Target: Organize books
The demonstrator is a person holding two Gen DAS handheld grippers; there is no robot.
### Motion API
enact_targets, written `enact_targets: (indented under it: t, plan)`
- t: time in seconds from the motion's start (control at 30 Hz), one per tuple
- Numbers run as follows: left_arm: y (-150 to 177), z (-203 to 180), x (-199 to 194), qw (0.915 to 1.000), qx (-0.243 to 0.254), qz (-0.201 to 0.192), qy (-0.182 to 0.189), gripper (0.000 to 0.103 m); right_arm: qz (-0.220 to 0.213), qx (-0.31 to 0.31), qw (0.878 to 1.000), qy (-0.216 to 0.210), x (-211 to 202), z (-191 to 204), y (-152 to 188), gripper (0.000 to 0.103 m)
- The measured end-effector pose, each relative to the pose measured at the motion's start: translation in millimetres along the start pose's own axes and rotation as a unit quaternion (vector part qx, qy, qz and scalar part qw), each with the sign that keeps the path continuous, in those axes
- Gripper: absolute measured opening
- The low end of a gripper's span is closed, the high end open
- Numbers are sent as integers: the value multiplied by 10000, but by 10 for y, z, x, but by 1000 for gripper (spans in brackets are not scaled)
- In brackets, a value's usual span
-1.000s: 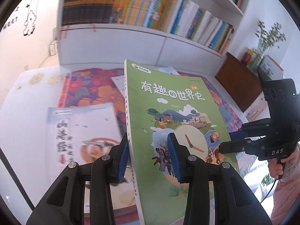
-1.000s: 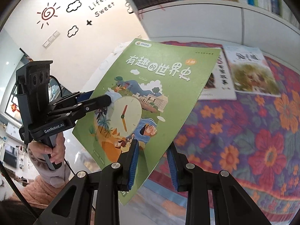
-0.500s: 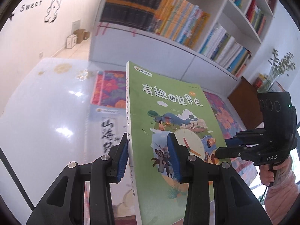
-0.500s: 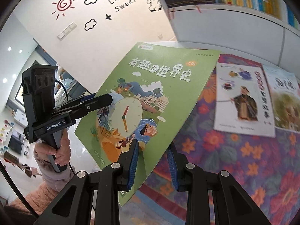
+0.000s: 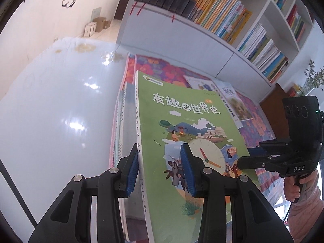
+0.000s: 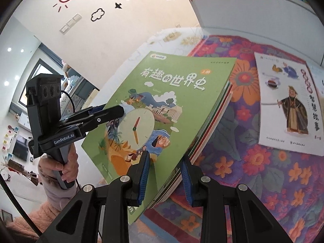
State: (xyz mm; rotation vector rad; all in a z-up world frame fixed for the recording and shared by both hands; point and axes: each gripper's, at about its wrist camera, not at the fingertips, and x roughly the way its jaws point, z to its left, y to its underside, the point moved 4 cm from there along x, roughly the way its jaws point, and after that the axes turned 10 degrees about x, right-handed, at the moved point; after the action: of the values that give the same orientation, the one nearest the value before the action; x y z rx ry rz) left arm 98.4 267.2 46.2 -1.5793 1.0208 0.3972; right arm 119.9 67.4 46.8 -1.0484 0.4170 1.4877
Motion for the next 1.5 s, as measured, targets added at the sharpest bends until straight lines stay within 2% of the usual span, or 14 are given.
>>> enact_targets:
  t: [0.2, 0.4, 0.57, 0.83, 1.0, 1.17, 1.23, 1.5]
  plan:
    - [61, 57, 50, 10000, -48, 28, 31, 36, 152, 121, 9998, 32, 151, -47, 37, 29]
    - [46, 7, 74, 9995, 187, 66, -229, 38, 207, 277, 9994, -85, 217, -69, 35, 30]
    - [42, 40, 68, 9996, -73, 77, -248, 39, 259, 399, 9988, -100, 265, -141, 27, 31]
    - [17, 48, 47, 9980, 6, 85, -624, 41, 310, 451, 9985, -54, 327, -169, 31, 33]
    - [47, 174, 66, 9961, -165, 93, -860, 41, 332, 349, 9988, 114, 341, -100, 11, 33]
    - [77, 120, 130, 9969, -58, 218, -759, 41, 302, 76, 9985, 453, 364, 28, -47, 34]
    - [71, 57, 144, 9956, 92, 239, -905, 41, 374, 56, 9978, 542, 394, 52, -70, 35]
    - [84, 58, 138, 9955, 71, 249, -913, 42, 504, -57, 9961, 727, 424, 40, -122, 37]
